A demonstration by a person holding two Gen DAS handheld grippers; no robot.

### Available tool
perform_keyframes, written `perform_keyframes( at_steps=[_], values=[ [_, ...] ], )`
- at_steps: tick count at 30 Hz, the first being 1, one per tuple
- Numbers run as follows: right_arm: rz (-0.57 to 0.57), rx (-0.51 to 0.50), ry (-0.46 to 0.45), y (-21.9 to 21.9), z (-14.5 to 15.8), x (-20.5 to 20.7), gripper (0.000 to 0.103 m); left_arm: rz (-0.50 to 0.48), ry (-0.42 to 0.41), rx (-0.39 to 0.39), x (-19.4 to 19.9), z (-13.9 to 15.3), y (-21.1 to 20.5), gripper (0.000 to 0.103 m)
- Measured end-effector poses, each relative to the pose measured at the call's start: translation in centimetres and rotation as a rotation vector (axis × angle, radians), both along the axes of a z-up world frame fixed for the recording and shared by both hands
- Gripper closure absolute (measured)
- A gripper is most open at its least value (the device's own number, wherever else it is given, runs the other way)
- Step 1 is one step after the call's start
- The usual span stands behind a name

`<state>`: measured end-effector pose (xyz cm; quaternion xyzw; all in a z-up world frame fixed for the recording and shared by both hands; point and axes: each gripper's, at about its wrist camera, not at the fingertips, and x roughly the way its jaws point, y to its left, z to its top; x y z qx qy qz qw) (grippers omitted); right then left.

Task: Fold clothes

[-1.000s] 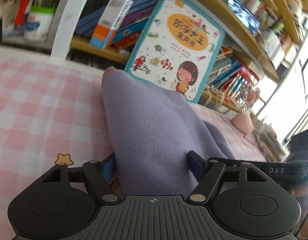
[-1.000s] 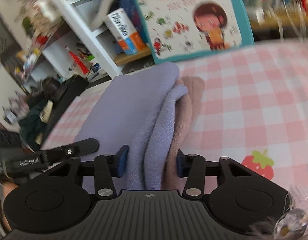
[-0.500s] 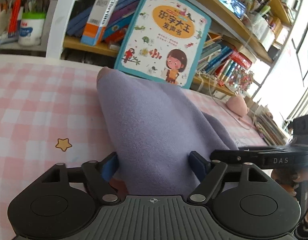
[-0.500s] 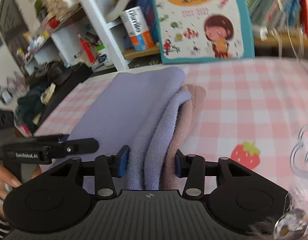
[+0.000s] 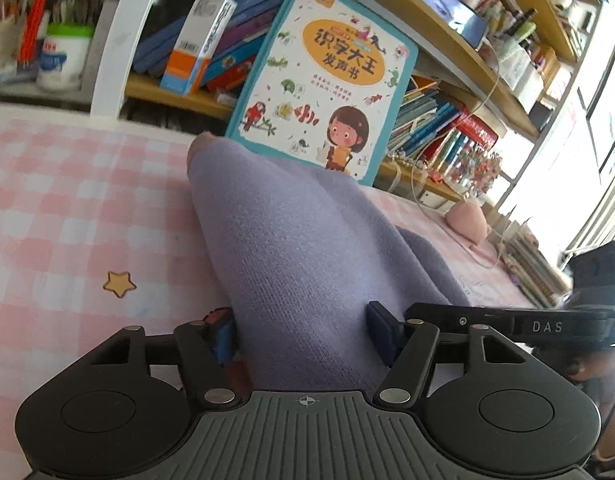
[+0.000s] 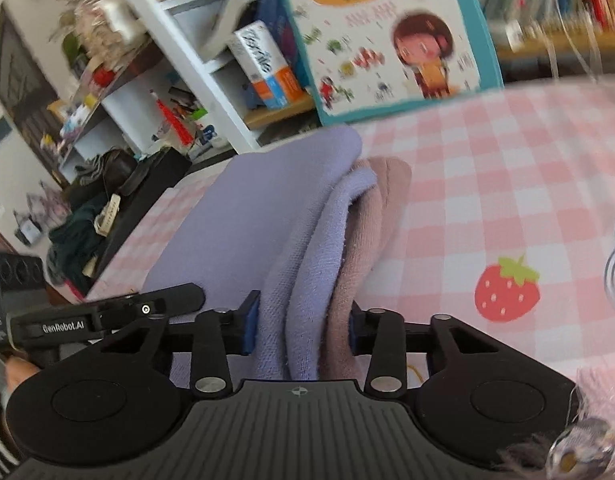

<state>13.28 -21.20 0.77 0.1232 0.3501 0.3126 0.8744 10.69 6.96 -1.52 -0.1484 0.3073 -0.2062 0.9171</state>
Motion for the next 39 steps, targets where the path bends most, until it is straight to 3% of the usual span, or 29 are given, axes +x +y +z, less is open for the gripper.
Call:
perform_keyframes(
  at_steps=[5, 12, 18, 23, 29, 39],
  values=[
    [0.024, -0.032, -0.094, 1.0, 1.2, -0.9, 0.071, 0.017, -0.061, 0.032, -1.0, 1.1, 0.1, 0.040],
    [0.043, -0.032, -0.130, 2.7, 2.6, 0.8, 0.070, 0.041, -0.093, 0.030, 0.4, 2.4, 1.6, 0.040],
    [0.049, 0.003, -0.114, 4.9, 3.1, 5.0, 0.070, 0.073, -0.085, -0.001, 4.2, 2.6, 4.3, 0.040],
    [0.056, -0.041, -0.129, 7.4, 2.6, 8.1, 0.070, 0.101, -0.090, 0.035, 7.3, 2.2, 5.4, 0.040],
    [0.052, -0.057, -0.122, 8.8, 2.3, 11.8, 0.070, 0.121, -0.087, 0.013, 10.7, 1.4, 6.6, 0.040],
    [0.034, -0.047, -0.085, 9.7, 0.7, 14.8, 0.070, 0.148, -0.053, -0.016, 14.0, 0.1, 7.8, 0.039]
  ],
)
